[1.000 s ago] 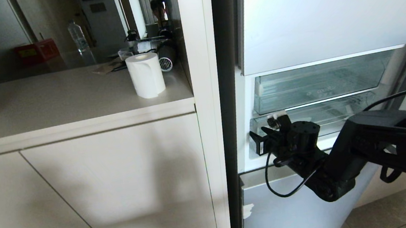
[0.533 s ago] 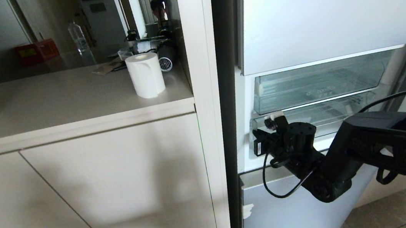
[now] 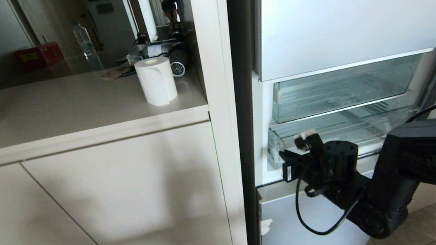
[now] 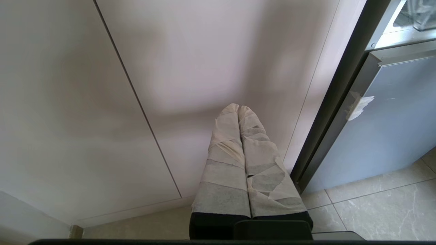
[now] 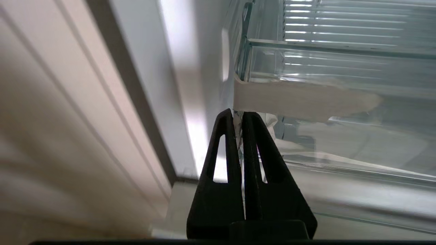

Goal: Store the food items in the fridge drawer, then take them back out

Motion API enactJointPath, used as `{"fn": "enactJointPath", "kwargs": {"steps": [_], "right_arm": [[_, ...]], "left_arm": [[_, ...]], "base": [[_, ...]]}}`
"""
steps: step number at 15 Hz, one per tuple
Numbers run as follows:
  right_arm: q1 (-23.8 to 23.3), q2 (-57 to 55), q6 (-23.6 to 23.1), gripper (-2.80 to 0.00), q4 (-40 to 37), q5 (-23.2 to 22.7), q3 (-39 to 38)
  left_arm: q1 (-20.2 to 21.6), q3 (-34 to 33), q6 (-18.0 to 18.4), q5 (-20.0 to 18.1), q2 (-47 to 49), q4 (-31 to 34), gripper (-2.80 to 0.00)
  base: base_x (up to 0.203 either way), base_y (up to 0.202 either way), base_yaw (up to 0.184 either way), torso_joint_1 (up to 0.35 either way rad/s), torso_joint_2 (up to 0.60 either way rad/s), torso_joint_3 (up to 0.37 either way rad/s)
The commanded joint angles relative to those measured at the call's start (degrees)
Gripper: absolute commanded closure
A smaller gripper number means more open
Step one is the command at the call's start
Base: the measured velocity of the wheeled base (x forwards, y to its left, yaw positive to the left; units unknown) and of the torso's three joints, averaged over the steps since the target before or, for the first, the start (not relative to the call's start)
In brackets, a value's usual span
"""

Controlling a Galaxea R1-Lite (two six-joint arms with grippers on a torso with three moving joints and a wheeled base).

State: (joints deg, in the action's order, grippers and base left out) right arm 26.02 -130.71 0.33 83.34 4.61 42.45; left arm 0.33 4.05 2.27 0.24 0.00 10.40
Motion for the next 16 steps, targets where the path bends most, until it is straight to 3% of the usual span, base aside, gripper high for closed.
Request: {"fn": "enactJointPath", "kwargs": {"steps": [1,5,12,13,16], "right_arm": [[2.1,5.1,0.0,0.0,2.2,0.5,-6.9],[4.6,6.3,0.2,0.0,4.3,2.6,-14.9],[5.7,7.6,0.5,0.0,4.3,5.0,-19.0],[5.9,7.9,0.4,-2.8,4.3,6.5,-19.7],[6.9,10.3,0.8,-2.8,4.3,7.9,-21.8]], "left_arm": [[0.0,0.0,0.0,0.0,0.1,0.1,0.0],[0.0,0.0,0.0,0.0,0.1,0.1,0.0],[0.0,0.0,0.0,0.0,0.1,0.1,0.0],[0.0,0.0,0.0,0.0,0.1,0.1,0.0],[0.0,0.0,0.0,0.0,0.1,0.1,0.0]], "base": [[0.0,0.0,0.0,0.0,0.0,0.0],[0.0,0.0,0.0,0.0,0.0,0.0],[0.0,0.0,0.0,0.0,0.0,0.0],[0.0,0.0,0.0,0.0,0.0,0.0],[0.0,0.0,0.0,0.0,0.0,0.0]]}}
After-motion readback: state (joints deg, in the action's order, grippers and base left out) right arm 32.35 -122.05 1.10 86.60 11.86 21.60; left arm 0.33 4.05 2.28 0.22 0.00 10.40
